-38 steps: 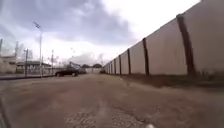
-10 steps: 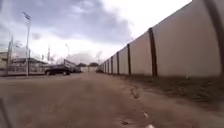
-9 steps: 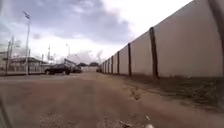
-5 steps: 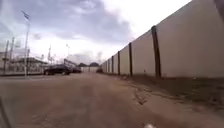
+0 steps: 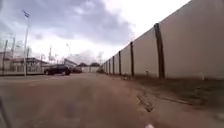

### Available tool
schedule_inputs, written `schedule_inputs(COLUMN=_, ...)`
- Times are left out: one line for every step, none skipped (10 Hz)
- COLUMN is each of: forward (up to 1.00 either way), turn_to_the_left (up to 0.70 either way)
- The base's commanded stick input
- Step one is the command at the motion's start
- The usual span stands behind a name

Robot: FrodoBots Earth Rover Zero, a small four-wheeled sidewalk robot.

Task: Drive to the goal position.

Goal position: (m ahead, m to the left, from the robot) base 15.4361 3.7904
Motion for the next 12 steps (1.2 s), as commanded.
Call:
schedule_inputs(forward=0.70, turn_to_the_left=0.00)
schedule_inputs(forward=0.70, turn_to_the_left=0.00)
schedule_inputs(forward=0.70, turn_to_the_left=0.00)
schedule_inputs(forward=0.70, turn_to_the_left=0.00)
schedule_inputs(forward=0.70, turn_to_the_left=0.12)
schedule_inputs(forward=0.70, turn_to_the_left=0.28)
schedule_inputs(forward=0.70, turn_to_the_left=0.28)
schedule_inputs(forward=0.70, turn_to_the_left=0.23)
schedule_inputs(forward=0.70, turn_to_the_left=0.06)
schedule_inputs(forward=0.70, turn_to_the_left=0.00)
schedule_inputs(forward=0.70, turn_to_the_left=0.00)
schedule_inputs(forward=0.70, turn_to_the_left=0.02)
